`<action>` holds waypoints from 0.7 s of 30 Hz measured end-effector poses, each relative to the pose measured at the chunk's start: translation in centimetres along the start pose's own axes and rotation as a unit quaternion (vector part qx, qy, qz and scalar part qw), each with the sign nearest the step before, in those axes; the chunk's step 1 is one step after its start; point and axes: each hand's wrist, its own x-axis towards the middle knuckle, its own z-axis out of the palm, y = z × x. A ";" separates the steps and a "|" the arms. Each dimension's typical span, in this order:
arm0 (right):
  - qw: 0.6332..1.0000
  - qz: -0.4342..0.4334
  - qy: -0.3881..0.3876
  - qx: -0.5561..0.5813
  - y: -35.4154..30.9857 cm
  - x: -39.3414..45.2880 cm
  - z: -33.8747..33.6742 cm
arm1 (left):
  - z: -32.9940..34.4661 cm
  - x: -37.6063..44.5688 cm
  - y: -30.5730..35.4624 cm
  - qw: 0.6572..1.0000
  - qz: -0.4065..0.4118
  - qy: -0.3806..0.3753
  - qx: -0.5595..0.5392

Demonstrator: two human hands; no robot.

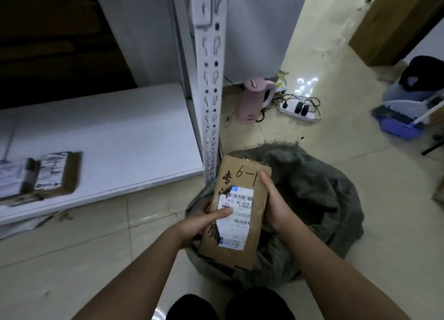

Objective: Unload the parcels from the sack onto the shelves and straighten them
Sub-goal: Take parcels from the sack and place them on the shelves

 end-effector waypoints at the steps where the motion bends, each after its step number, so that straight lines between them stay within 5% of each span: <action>1: 1.000 0.023 -0.008 -0.014 -0.5 -1.7 0.9 | 0.4 -2.0 1.0 1.000 -0.003 0.014 0.000; 13: 0.987 0.067 -0.110 -0.097 -13.7 -26.0 12.8 | 3.9 -28.5 14.9 0.992 -0.032 0.116 -0.043; 21: 0.962 0.013 -0.188 -0.199 -21.3 -33.2 18.5 | 4.7 -38.1 20.8 0.981 0.039 0.184 -0.053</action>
